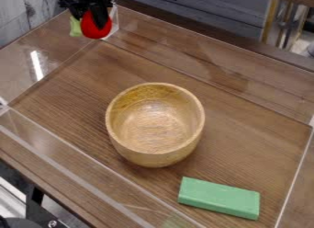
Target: Move the red fruit to the left
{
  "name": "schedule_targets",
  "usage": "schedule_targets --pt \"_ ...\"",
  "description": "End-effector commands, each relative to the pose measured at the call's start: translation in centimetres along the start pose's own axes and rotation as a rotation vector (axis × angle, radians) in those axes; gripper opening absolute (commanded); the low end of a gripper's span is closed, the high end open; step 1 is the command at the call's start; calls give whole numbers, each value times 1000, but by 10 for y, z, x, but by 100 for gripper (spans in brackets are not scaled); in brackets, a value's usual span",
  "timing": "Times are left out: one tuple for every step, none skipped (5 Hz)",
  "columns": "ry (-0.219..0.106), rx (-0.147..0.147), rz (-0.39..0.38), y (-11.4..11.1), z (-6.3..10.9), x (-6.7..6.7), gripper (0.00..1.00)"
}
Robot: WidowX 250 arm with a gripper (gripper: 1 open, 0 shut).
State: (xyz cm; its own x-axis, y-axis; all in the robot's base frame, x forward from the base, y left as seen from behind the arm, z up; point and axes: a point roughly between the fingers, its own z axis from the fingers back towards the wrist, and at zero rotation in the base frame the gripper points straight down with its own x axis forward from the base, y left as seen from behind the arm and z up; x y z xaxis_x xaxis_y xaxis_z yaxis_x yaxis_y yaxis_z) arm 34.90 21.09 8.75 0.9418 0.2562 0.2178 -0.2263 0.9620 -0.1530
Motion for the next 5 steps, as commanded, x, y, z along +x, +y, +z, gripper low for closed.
schedule_targets --pt "-89 36 11 -4 30 11 0" --pt "-96 38 45 -6 30 12 0" --pt "-105 43 85 -7 30 14 0" --pt "-115 48 127 -8 31 16 0" --pt "-125 53 174 -8 32 18 0"
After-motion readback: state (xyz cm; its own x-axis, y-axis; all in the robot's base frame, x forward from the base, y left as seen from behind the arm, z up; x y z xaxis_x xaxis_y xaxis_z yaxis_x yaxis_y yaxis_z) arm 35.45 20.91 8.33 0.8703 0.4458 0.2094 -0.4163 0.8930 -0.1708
